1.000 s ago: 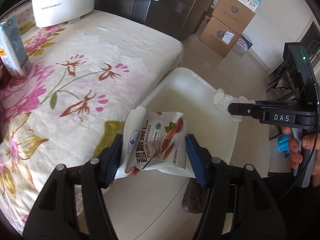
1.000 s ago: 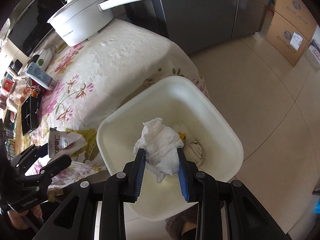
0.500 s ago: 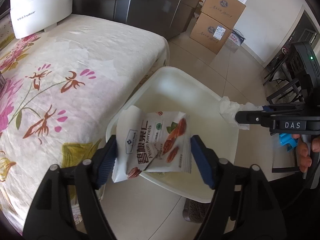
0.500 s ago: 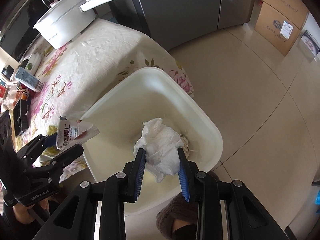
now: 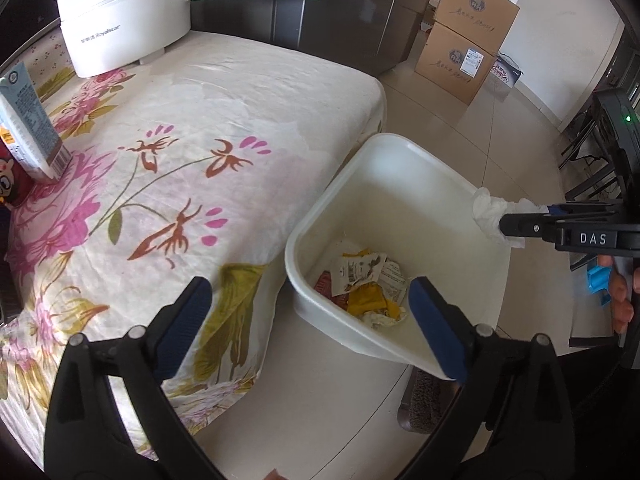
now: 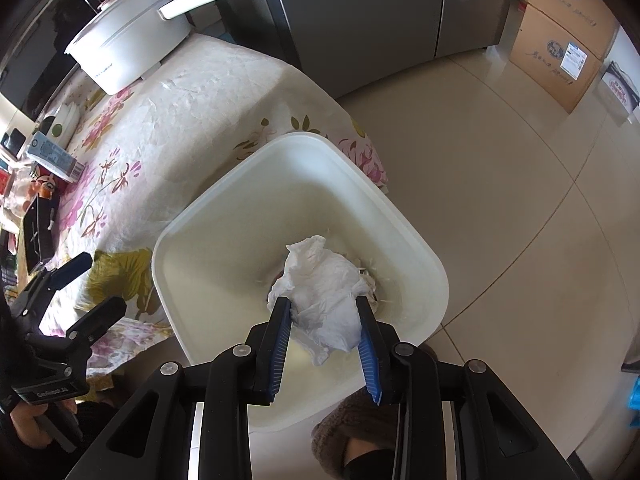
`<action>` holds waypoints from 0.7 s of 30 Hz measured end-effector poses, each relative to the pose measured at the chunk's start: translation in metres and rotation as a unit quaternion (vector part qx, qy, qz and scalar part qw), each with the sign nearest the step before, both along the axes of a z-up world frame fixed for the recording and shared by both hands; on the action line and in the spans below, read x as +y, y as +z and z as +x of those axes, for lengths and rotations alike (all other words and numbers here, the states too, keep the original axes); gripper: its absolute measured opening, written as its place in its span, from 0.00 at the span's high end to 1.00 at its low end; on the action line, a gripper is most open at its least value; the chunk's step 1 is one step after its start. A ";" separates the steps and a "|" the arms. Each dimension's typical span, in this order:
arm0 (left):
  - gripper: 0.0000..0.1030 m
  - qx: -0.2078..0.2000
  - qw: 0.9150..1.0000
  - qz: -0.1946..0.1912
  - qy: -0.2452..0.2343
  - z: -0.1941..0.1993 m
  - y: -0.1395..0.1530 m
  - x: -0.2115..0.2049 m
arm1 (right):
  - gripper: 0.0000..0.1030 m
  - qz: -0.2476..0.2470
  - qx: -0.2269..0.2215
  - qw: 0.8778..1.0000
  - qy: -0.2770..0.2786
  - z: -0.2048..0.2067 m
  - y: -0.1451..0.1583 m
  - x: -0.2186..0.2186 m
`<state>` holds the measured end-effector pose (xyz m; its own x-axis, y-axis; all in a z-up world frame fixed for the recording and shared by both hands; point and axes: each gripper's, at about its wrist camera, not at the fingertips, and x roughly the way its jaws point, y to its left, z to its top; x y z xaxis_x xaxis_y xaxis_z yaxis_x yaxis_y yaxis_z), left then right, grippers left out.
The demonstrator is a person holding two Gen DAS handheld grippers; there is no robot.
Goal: Collect trash
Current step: 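Carry packet and tissue over the white bin, opening the left tool to drop the packet, then open the right tool over the bin to drop the tissue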
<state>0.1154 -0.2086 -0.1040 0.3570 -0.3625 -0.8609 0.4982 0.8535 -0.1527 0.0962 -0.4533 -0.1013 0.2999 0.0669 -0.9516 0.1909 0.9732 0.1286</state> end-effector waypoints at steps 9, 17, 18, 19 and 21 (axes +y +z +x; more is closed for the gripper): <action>0.04 -0.005 0.999 0.016 0.045 -0.004 0.012 0.050 | 0.53 0.007 0.000 1.000 -0.014 0.009 0.005 0.009; 0.02 -0.004 0.996 0.010 0.093 -0.008 0.026 0.104 | 0.25 0.013 -0.003 1.000 -0.007 0.023 0.013 0.043; 0.02 -0.003 0.995 0.010 0.100 -0.009 0.026 0.111 | 0.24 0.014 -0.003 1.000 -0.002 0.024 0.014 0.048; 0.02 0.000 0.994 0.010 0.106 -0.009 0.027 0.118 | 0.24 0.015 -0.004 1.000 0.004 0.027 0.015 0.055; 0.02 0.005 0.993 0.008 0.119 -0.010 0.027 0.131 | 0.22 0.015 -0.005 1.000 0.016 0.031 0.017 0.069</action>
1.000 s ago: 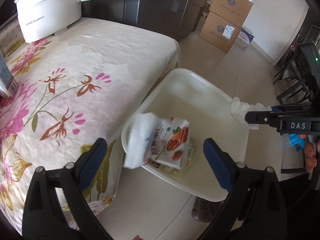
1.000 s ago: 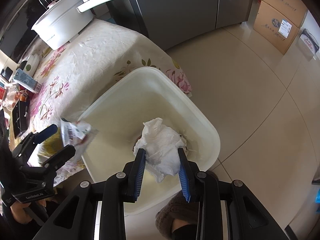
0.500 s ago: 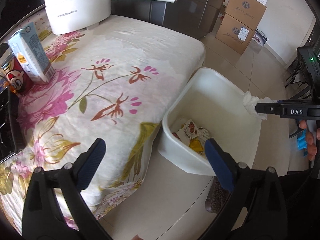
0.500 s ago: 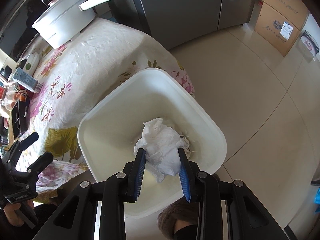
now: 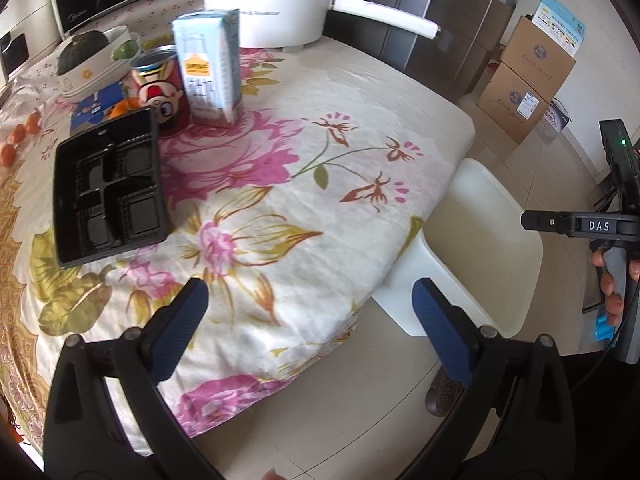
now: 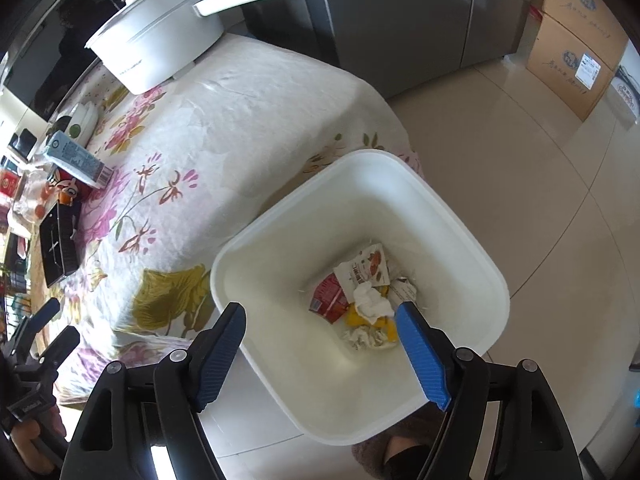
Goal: Collect trash
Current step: 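Open the right tool over the bin to drop the tissue, then grasp the black plastic tray by its rim with the left tool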
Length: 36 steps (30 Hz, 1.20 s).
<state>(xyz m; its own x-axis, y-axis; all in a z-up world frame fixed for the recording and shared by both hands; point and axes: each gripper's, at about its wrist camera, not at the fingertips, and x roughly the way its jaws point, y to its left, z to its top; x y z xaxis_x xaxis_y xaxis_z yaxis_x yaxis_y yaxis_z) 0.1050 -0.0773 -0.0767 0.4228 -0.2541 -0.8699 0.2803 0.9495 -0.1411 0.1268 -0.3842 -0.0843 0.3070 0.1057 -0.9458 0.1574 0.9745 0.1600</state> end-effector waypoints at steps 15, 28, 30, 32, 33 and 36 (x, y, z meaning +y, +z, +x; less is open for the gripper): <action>0.01 0.020 0.996 -0.030 0.085 0.000 0.007 0.091 | 0.20 0.006 -0.011 0.997 0.079 0.025 0.012 0.105; 0.01 0.044 0.984 -0.048 0.164 0.042 -0.008 0.164 | 0.19 0.004 -0.019 0.991 0.136 0.052 0.022 0.175; 0.01 0.046 0.983 -0.050 0.168 0.050 -0.015 0.164 | 0.19 -0.001 -0.016 0.990 0.141 0.055 0.019 0.180; 0.01 0.048 0.982 -0.052 0.174 0.059 -0.020 0.163 | 0.19 -0.005 -0.011 0.989 0.145 0.058 0.016 0.183; 0.01 0.048 0.982 -0.052 0.175 0.063 -0.023 0.162 | 0.19 -0.008 -0.008 0.989 0.147 0.060 0.014 0.183; 0.01 0.045 0.981 -0.055 0.179 0.074 -0.028 0.157 | 0.19 -0.021 -0.006 0.989 0.149 0.064 0.011 0.182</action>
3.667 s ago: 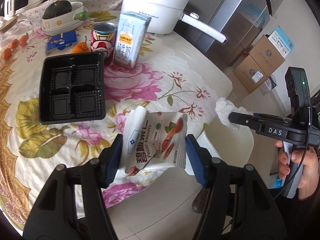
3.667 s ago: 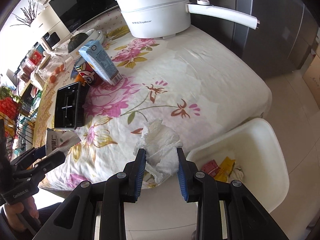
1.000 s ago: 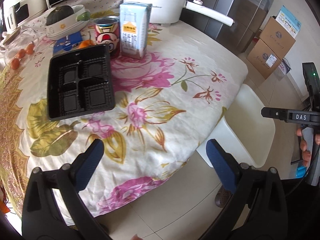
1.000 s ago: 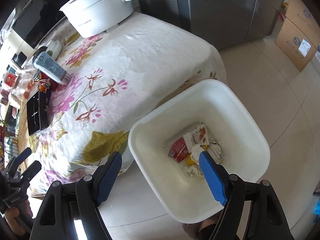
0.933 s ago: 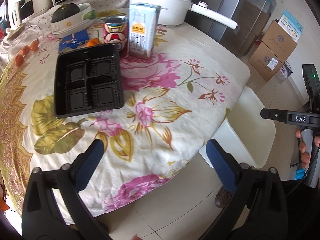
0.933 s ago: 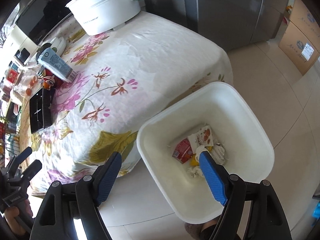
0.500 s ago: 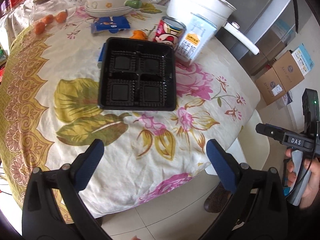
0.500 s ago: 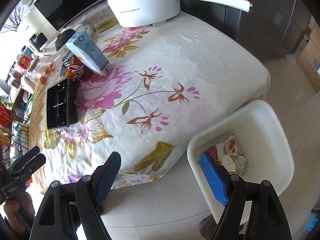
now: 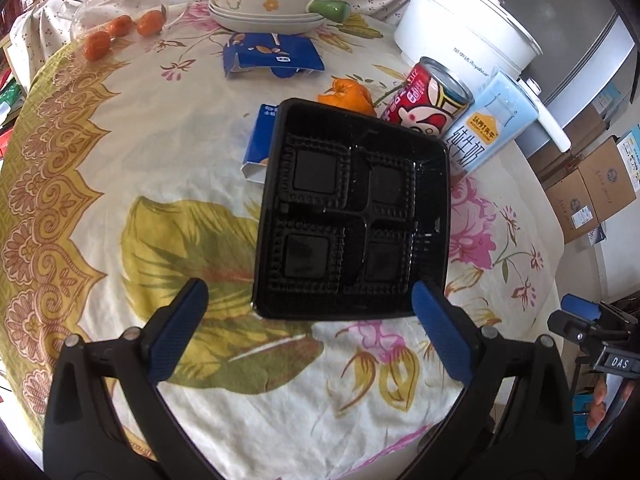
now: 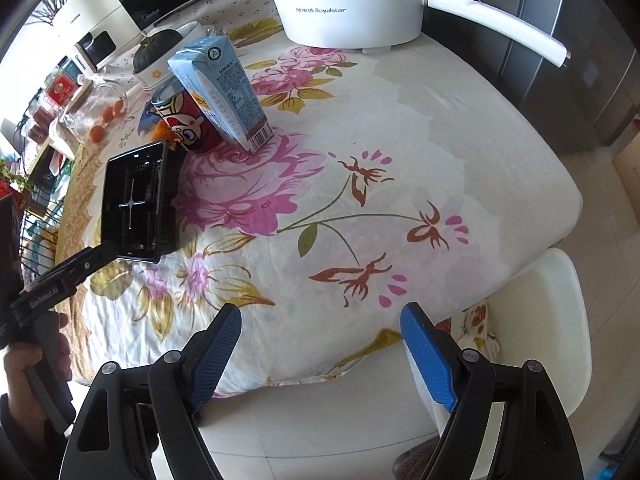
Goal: Collect trash
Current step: 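Grasp the black plastic tray by its rim with the left tool, then grasp the blue milk carton with the right tool while the left holds the tray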
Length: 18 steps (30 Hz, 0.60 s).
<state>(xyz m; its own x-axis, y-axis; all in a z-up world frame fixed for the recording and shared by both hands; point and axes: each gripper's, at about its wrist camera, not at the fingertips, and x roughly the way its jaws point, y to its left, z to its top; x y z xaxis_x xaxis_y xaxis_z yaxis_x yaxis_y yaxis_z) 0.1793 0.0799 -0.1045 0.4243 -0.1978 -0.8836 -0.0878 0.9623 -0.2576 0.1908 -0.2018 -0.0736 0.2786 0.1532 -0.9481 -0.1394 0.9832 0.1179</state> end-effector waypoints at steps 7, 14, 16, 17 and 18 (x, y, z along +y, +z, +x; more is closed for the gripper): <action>0.16 0.010 1.000 0.000 0.004 0.018 -0.013 -0.010 | 0.19 -0.018 -0.007 1.000 -0.004 0.004 0.000 -0.010; 0.44 0.020 1.000 -0.005 -0.010 0.010 -0.011 -0.010 | 0.19 -0.026 -0.018 0.999 -0.005 0.007 0.006 -0.007; 0.44 0.023 1.000 -0.012 -0.008 0.003 -0.008 -0.007 | 0.19 -0.021 -0.021 1.000 -0.003 0.008 0.009 -0.003; 0.44 0.023 1.000 -0.016 -0.006 -0.001 -0.006 -0.004 | 0.19 -0.018 -0.024 1.000 -0.001 0.009 0.010 0.000; 0.44 0.022 1.000 -0.019 -0.005 -0.004 -0.003 0.000 | 0.19 -0.014 -0.024 1.000 0.003 0.011 0.012 0.003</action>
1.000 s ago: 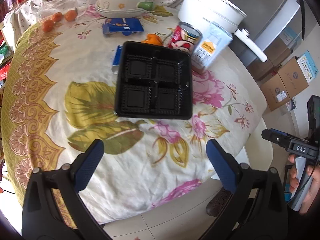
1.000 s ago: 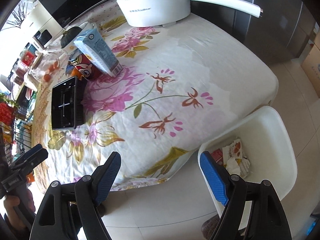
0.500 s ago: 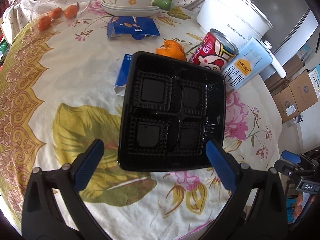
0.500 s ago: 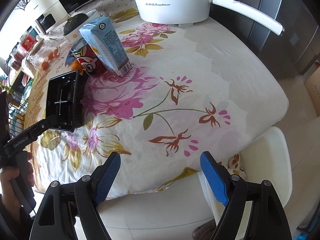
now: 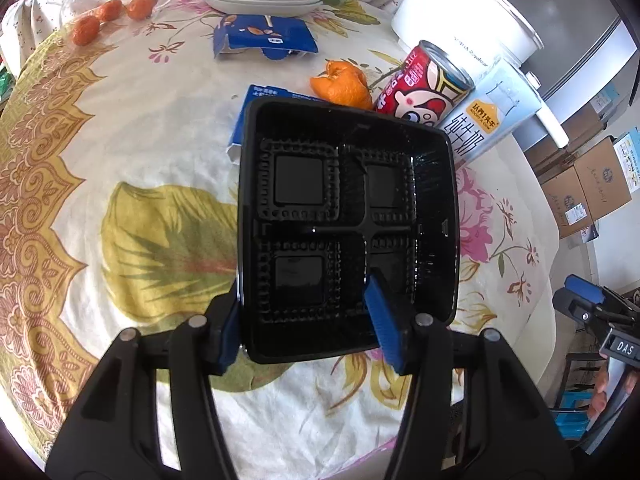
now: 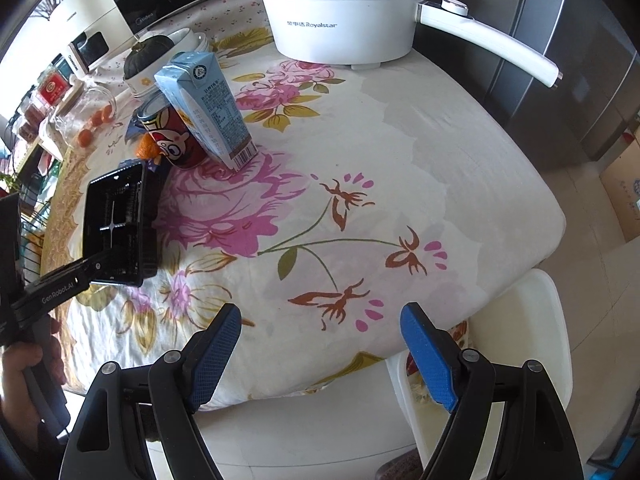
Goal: Collect trash
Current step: 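Grasp the blue milk carton with the right tool while the left holds the tray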
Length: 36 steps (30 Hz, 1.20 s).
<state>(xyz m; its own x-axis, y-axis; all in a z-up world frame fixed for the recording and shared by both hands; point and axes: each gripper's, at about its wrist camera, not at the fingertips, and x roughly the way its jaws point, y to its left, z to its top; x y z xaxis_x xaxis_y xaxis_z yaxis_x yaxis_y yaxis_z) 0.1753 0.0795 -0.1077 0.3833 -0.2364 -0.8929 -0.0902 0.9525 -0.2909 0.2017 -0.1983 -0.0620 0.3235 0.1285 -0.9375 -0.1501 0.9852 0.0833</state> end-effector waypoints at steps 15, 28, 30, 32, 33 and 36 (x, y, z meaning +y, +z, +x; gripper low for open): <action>0.44 -0.041 0.997 -0.056 0.037 -0.032 0.040 0.051 | 0.19 -0.012 -0.050 0.994 0.097 0.087 0.034 0.087; 0.44 -0.037 0.997 -0.064 0.033 -0.035 0.041 0.051 | 0.55 -0.090 -0.048 0.982 0.161 0.118 0.014 0.125; 0.44 -0.037 0.997 -0.065 0.032 -0.036 0.041 0.051 | 0.56 -0.095 -0.057 0.979 0.169 0.112 0.017 0.128; 0.44 -0.037 0.997 -0.065 0.031 -0.036 0.041 0.049 | 0.56 -0.093 -0.064 0.978 0.175 0.105 0.022 0.127; 0.44 -0.037 0.997 -0.066 0.029 -0.036 0.042 0.048 | 0.56 -0.093 -0.066 0.978 0.176 0.101 0.025 0.126; 0.44 -0.040 0.997 -0.068 0.024 -0.038 0.044 0.044 | 0.57 -0.089 -0.076 0.978 0.172 0.088 0.036 0.119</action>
<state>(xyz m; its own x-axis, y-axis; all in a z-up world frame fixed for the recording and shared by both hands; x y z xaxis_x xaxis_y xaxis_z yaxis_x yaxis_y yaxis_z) 0.1374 0.1230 -0.0639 0.4650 -0.3330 -0.8203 -0.1061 0.8989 -0.4251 0.2896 -0.0791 -0.0265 0.4269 0.0933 -0.8995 -0.4720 0.8714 -0.1336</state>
